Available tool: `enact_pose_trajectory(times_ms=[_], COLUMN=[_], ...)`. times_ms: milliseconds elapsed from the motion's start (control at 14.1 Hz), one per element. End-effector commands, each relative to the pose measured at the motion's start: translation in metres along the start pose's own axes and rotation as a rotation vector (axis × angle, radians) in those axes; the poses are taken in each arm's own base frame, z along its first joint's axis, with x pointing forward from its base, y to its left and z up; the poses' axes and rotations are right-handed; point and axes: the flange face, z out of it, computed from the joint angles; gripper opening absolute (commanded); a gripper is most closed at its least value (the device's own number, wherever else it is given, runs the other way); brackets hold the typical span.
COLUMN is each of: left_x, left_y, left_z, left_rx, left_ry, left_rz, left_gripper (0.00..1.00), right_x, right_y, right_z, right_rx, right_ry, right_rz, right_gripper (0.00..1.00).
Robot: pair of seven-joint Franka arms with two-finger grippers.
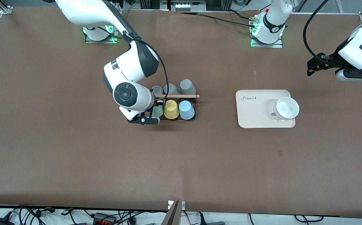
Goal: Hang scattered cups on rack with three cups
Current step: 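Hang the teal cup on the rack peg beside the yellow cup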
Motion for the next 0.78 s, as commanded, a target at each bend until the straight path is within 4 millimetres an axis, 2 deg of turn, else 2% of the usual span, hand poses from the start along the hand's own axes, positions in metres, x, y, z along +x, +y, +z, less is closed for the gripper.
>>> enact_pose_trajectory(times_ms=[0,141,283,566,707], left_x=[0.0,0.0,0.0,0.0,0.0], left_y=[-0.002,-0.002,-0.001,-0.001,-0.001], left_z=[-0.002,-0.002,-0.002,-0.002,-0.002], left_rx=[-0.017,-0.015,-0.017,-0.017,-0.017], left_ry=[-0.004,-0.003,-0.004,-0.004,-0.004], left_rz=[0.014,0.015,0.017,0.017,0.015], left_gripper=[1.0,1.0,1.0,1.0,1.0], right_x=[0.004,0.005,0.006,0.009,0.004], right_y=[-0.006,-0.005,-0.004,0.002,0.01], right_z=[0.004,0.007,0.004,-0.022,-0.044], right_rx=[-0.001,-0.005,-0.003,0.015,0.019], right_ry=[-0.004,-0.007,-0.002,0.018,0.025], right_rz=[0.006,0.007,0.016,0.021,0.026], right_gripper=[0.28,0.32,1.0,1.0,1.0])
